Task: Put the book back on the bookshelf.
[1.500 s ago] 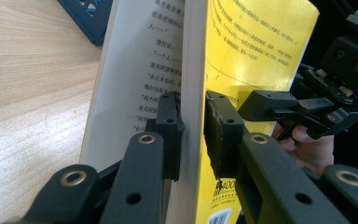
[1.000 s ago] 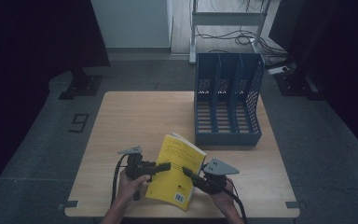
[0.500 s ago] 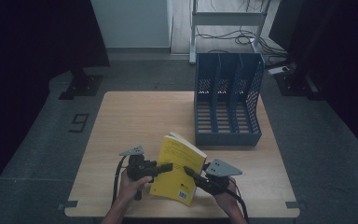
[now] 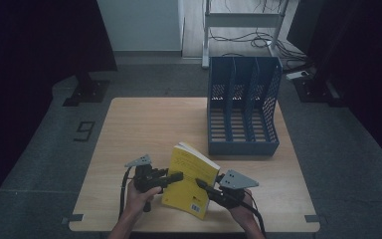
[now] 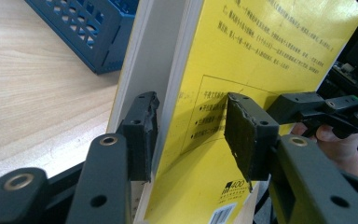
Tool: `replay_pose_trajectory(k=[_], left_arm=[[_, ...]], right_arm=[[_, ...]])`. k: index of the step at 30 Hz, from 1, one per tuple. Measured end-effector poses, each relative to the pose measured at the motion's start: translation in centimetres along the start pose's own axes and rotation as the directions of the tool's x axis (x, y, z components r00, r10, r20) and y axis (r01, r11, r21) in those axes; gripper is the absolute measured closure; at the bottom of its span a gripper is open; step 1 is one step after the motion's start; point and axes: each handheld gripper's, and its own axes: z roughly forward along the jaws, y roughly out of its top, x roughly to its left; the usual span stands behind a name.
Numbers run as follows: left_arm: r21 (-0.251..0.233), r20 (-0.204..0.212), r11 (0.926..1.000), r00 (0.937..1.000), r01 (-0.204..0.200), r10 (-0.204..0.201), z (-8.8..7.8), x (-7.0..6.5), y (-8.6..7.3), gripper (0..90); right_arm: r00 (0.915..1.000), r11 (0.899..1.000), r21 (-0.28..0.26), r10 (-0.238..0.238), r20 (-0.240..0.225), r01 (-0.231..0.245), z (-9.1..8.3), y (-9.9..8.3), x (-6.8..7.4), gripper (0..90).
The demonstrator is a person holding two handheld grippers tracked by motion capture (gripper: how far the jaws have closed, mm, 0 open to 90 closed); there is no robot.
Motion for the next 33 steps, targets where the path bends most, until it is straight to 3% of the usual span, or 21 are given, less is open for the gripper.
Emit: replay_pose_trajectory(k=[7, 15, 33], left_arm=[[-0.001, 0.007, 1.0, 1.0, -0.003, 0.003, -0.2, -0.1, 0.0, 66.2], [0.003, 0.04, 0.9996, 0.9988, -0.028, 0.028, 0.0, -0.6, 0.0, 68.1], [-0.006, 0.028, 0.999, 0.9987, -0.044, 0.044, 0.5, -1.0, -0.2, 65.6]], right_arm=[[0.9997, 1.0, 0.005, 0.025, 0.0, -0.025, -0.1, -0.1, -0.3, 65.8], [0.9993, 0.999, -0.025, 0.035, -0.012, -0.035, -0.4, 0.3, -0.1, 65.0], [0.9987, 0.998, -0.032, 0.05, 0.011, -0.05, -0.4, 0.4, -0.1, 66.9]])
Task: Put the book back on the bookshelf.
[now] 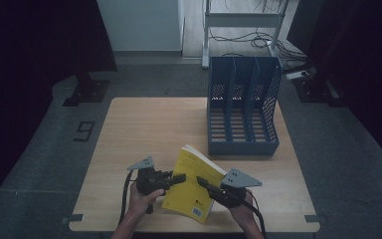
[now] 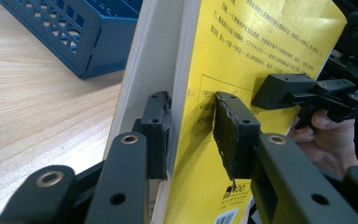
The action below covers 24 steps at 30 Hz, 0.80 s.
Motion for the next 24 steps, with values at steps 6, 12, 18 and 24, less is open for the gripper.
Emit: replay_pose_trajectory(k=[6, 12, 18, 24], left_arm=[[-0.011, 0.027, 0.9999, 0.9996, -0.008, 0.008, 0.28, -0.16, -0.1, 62.8], [-0.01, 0.025, 0.9999, 0.9996, -0.012, 0.013, 0.34, -0.18, -0.11, 61.6], [-0.014, 0.022, 0.9999, 0.9997, -0.009, 0.009, 0.41, -0.15, -0.12, 58.4], [-0.019, 0.017, 0.9997, 0.9998, -0.012, 0.013, 0.37, -0.1, -0.07, 53.5]], right_arm=[[0.9963, 0.996, 0.007, -0.084, 0.019, 0.084, -0.56, 0.71, 0.43, 68.7], [0.997, 0.997, 0.0, -0.077, 0.014, 0.077, -0.65, 0.73, 0.35, 69.2], [0.9978, 0.998, -0.002, -0.066, 0.01, 0.066, -0.66, 0.74, 0.31, 69.6], [0.9971, 0.997, 0.0, -0.075, 0.007, 0.075, -0.74, 0.87, 0.34, 70.1]])
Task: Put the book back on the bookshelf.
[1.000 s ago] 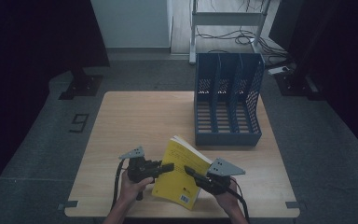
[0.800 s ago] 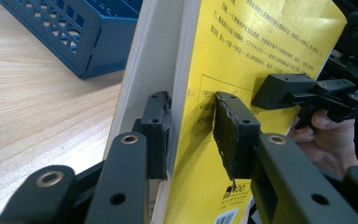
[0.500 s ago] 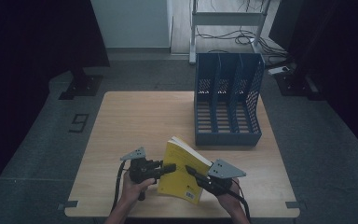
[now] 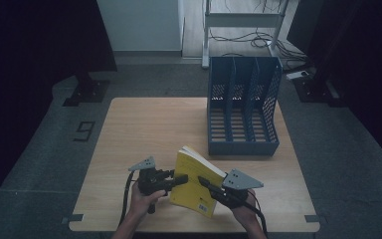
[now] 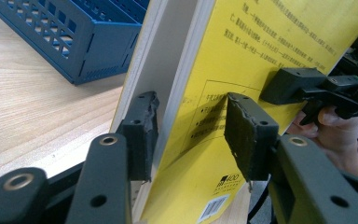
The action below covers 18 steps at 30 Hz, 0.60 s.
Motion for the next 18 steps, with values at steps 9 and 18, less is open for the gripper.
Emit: replay_pose_trajectory(k=[9, 18], left_arm=[[-0.017, -0.02, 0.9998, 0.9998, -0.008, 0.007, -0.5, 0.3, 0.1, 57.1], [-0.017, -0.006, 0.9996, 0.9998, -0.021, 0.021, -0.4, 0.2, 0.1, 60.4]], right_arm=[[1.0, 1.0, -0.004, 0.001, -0.004, -0.001, -0.3, 0.2, -0.2, 71.6], [0.9931, 0.99, -0.087, 0.11, -0.04, -0.114, -1.1, 0.7, -0.7, 72.3]])
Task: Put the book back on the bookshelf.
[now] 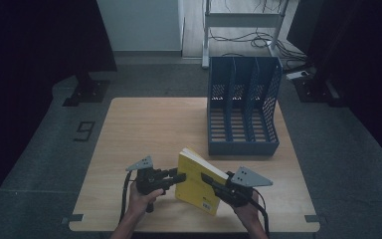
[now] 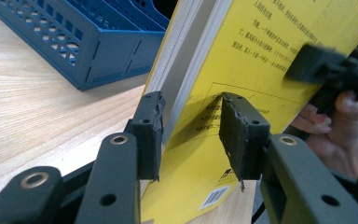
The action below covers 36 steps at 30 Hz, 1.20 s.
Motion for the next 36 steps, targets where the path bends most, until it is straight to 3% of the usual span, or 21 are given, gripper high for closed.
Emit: replay_pose_trajectory(k=[17, 36], left_arm=[[0.002, -0.025, 1.0, 0.9997, -0.004, 0.004, 0.09, -0.04, -0.07, 60.2], [-0.001, -0.007, 1.0, 0.9999, 0.009, -0.009, 0.1, 0.14, -0.02, 56.7]], right_arm=[[0.999, 1.0, -0.001, -0.021, 0.04, 0.021, 0.45, 0.11, 0.43, 73.5], [0.9985, 1.0, 0.002, -0.009, 0.053, 0.009, 0.44, 0.35, 0.77, 74.4]])
